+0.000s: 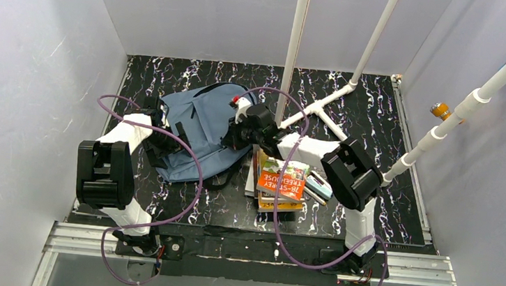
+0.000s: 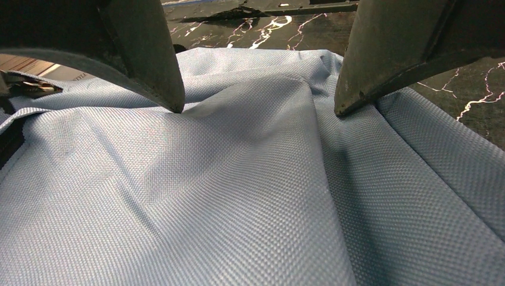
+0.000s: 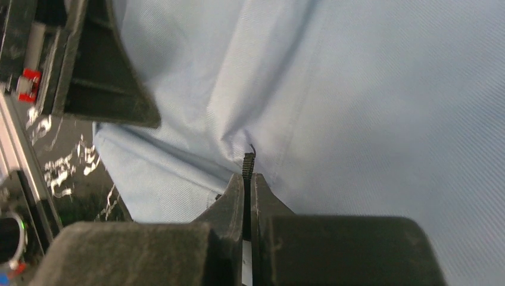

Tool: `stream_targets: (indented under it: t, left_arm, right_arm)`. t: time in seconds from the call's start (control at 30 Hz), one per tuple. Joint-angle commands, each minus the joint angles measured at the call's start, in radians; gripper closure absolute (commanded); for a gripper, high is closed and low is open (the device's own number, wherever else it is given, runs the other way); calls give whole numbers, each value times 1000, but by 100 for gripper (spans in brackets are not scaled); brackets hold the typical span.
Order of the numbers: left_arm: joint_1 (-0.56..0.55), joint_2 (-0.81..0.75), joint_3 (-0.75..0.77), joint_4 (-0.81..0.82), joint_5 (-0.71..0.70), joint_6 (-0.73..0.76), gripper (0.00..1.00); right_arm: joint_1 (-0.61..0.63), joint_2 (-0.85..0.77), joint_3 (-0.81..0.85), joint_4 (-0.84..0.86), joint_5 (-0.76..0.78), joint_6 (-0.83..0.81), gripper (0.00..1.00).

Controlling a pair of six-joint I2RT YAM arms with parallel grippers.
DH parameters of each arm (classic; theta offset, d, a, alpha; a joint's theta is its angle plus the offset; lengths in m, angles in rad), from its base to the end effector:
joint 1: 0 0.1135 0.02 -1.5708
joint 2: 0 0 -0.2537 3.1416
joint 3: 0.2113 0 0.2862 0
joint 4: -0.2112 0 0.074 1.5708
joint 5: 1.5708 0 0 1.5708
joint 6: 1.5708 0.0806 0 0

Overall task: Pack the student bag
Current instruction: Unzip the student bag at the center of the board.

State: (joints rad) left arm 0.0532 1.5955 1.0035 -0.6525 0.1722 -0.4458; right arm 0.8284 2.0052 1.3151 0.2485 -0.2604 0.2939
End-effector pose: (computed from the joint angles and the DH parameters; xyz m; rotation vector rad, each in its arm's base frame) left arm 0.3414 0.0043 0.1155 -0.6613 2.7588 -0.3313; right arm 0.3350 0.3958 0.1469 -0.7322 2.0059 0.9533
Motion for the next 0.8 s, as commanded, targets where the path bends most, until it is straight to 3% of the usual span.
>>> stream_targets:
  t: [0.0,0.07,0.13,0.33,0.5,0.6,0.77]
  left_arm:
    - [8,9,6,-32,-37,12,4]
    - [8,14,7,-37,-44,14,4]
    - [8,14,6,-39,-50,16,4]
    - [7,-28,-10,-11,-16,23,2]
    - [3,-189,-98,145,214,37,2]
    - [-2,-265,-151,201,338,-1,2]
    - [-5,-269,-203,215,379,-119,8]
  right_arm:
    - [-18,-135,-68,101,234,186,99]
    - [-20,-173,-95,91,386,194,99]
    - [-29,-188,-94,85,401,157,99]
    - [-37,-94,1,94,106,110,99]
    - [-12,13,89,96,-120,134,99]
    - [15,42,115,89,-187,118,94]
    - [23,54,111,36,-192,84,82]
